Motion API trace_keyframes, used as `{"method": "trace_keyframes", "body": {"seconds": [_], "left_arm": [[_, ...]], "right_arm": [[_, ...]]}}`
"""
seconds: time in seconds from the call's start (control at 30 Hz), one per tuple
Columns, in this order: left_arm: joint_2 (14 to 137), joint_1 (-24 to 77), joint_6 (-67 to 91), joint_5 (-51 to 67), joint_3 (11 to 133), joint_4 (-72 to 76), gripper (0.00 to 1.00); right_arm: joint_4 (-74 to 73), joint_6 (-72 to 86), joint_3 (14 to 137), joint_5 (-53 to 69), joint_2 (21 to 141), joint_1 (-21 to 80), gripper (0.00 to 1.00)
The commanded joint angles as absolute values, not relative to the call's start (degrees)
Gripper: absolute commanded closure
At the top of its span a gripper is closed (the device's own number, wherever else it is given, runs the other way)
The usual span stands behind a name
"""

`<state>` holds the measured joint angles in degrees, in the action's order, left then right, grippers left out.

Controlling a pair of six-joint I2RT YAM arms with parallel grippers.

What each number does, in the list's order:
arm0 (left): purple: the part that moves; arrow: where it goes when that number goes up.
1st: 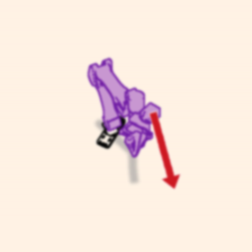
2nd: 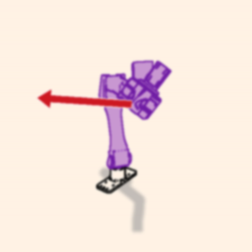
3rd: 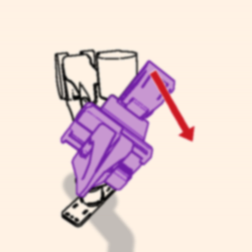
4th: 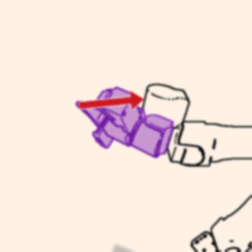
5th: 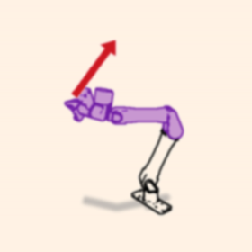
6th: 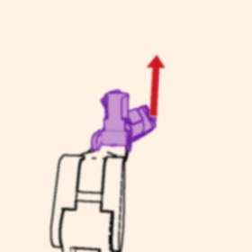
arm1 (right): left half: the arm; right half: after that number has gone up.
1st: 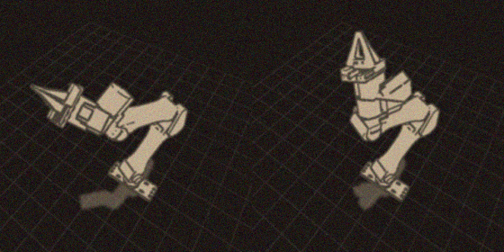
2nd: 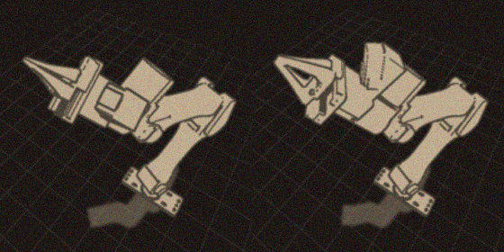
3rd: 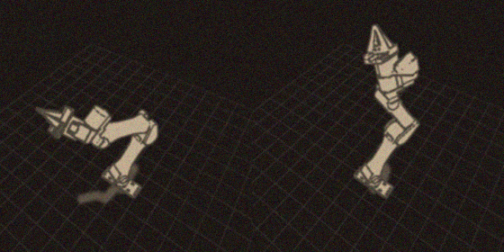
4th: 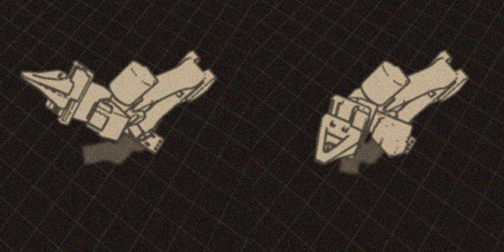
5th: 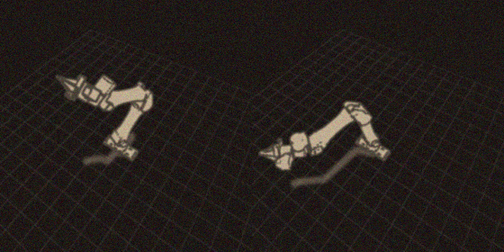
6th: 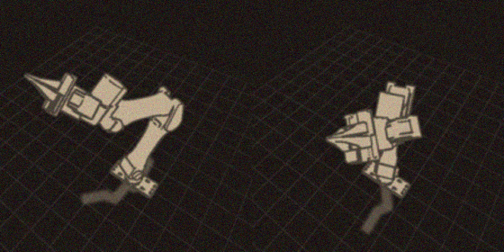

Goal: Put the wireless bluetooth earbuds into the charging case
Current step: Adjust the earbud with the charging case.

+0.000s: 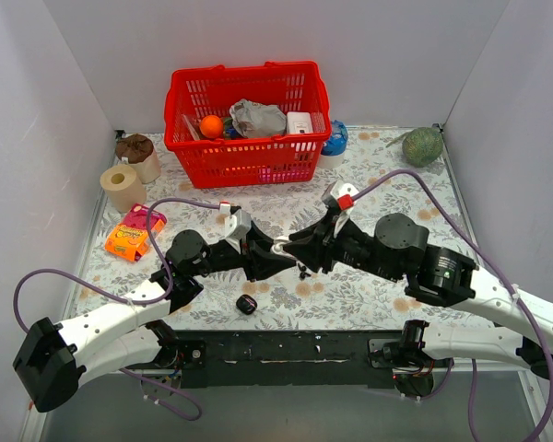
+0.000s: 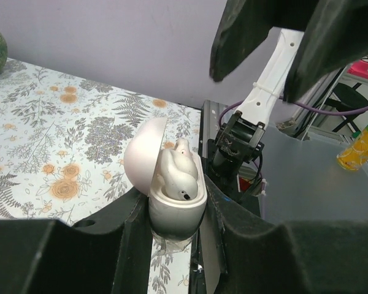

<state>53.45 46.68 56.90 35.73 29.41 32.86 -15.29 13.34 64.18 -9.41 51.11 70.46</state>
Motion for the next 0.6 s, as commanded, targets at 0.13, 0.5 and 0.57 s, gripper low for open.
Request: {"method": "trace_keyframes", "body": {"seconds": [0.13, 0.5, 0.57], "left_arm": [[52.65, 46.85, 56.69, 34.19, 31.73, 32.52, 1.00], [51.77, 46.85, 56.34, 33.66, 31.20, 33.92, 1.00], [51.77, 46.85, 56.34, 33.66, 31.20, 34.10, 1.00]], "right_arm": [[-17.31, 15.20, 65.39, -7.82, 53.53, 70.31, 0.64], [-18.54, 17.40, 64.78, -13.53, 53.52, 70.31, 0.60], [-18.63, 17.58, 64.78, -13.62, 53.52, 70.22, 0.60]]}}
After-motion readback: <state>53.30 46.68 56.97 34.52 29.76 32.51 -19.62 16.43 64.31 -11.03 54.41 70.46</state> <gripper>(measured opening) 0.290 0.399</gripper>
